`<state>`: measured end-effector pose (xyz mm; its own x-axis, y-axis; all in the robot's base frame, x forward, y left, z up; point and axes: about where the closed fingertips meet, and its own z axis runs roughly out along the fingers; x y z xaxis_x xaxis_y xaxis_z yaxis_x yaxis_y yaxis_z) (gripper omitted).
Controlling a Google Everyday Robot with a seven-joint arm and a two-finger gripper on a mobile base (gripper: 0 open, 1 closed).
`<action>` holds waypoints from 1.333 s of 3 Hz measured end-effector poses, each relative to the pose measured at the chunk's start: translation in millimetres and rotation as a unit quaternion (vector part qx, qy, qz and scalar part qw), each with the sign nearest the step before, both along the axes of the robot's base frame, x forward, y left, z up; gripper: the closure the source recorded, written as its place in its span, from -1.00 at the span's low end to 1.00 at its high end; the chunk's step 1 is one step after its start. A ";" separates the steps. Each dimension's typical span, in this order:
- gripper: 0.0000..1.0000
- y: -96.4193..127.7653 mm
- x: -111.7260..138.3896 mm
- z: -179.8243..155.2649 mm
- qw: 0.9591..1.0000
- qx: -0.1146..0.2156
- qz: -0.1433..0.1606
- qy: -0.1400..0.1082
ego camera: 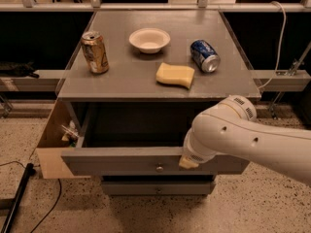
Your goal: Open top drawer
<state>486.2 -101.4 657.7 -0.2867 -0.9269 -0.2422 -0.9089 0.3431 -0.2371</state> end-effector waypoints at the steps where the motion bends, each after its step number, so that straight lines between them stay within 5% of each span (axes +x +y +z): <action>1: 1.00 -7.4 -41.2 -14.4 1.000 -0.003 0.012 0.001; 2: 1.00 -13.3 -77.0 -27.3 1.000 -0.001 0.021 0.009; 3: 1.00 -13.3 -77.0 -21.8 1.000 -0.001 0.021 0.009; 4: 0.64 -12.1 -80.8 -15.7 1.000 0.001 0.024 0.005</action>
Offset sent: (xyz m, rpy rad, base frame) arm -0.1665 -0.0316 -0.0709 0.0080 0.0677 0.0845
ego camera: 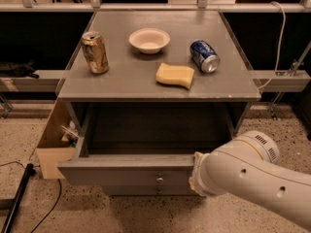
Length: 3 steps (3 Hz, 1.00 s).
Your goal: Open top drawer
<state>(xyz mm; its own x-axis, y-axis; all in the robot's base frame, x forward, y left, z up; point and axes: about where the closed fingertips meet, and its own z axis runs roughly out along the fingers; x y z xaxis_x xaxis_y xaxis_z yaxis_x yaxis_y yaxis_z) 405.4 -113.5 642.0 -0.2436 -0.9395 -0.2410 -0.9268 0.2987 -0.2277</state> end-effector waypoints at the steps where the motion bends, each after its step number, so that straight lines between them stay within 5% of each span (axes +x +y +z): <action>1: 0.20 0.0 0.0 5.7 1.000 0.000 0.000 0.000; 3: -0.74 0.0 0.0 6.1 1.000 0.000 0.000 0.000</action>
Offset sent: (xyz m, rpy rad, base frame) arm 0.0000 0.0000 0.0056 0.0000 0.0000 0.0000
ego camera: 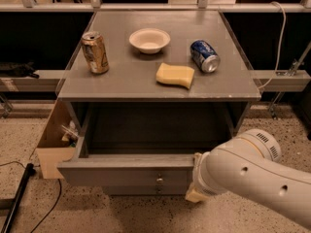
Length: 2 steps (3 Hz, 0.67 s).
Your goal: Open top drawer
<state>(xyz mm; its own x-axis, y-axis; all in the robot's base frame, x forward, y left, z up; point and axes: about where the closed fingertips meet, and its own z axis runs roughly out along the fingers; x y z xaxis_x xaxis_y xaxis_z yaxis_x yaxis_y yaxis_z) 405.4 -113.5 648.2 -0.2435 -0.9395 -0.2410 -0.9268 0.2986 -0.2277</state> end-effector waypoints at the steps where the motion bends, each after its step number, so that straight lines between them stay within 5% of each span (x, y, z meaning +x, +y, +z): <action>1: -0.75 0.0 0.0 0.0 1.000 0.000 0.000 0.000; 2: -0.32 0.0 0.0 0.0 1.000 0.000 0.000 0.000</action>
Offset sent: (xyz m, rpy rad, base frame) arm 0.0000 0.0000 0.0000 0.0000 0.0000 0.0000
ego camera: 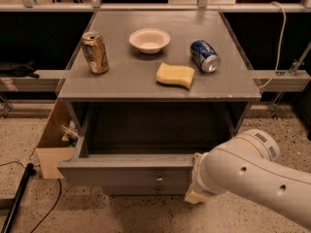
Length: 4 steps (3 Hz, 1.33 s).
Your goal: Open top drawer
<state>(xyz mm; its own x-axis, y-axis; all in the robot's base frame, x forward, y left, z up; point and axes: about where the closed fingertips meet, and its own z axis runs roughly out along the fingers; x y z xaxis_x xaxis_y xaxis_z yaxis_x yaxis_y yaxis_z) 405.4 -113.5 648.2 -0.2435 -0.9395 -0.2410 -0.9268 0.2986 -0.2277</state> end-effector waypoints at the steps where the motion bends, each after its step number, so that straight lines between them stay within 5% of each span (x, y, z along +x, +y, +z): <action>1: 0.15 -4.2 -14.5 -6.6 1.000 0.006 -0.006 0.007; 3: 1.00 -2.8 -17.9 5.9 1.000 0.008 -0.003 0.002; 4: 1.00 -2.9 -17.4 12.9 1.000 0.008 -0.003 0.002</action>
Offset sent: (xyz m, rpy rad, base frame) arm -0.1152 -0.0363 -0.0538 0.1097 0.1007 -0.1312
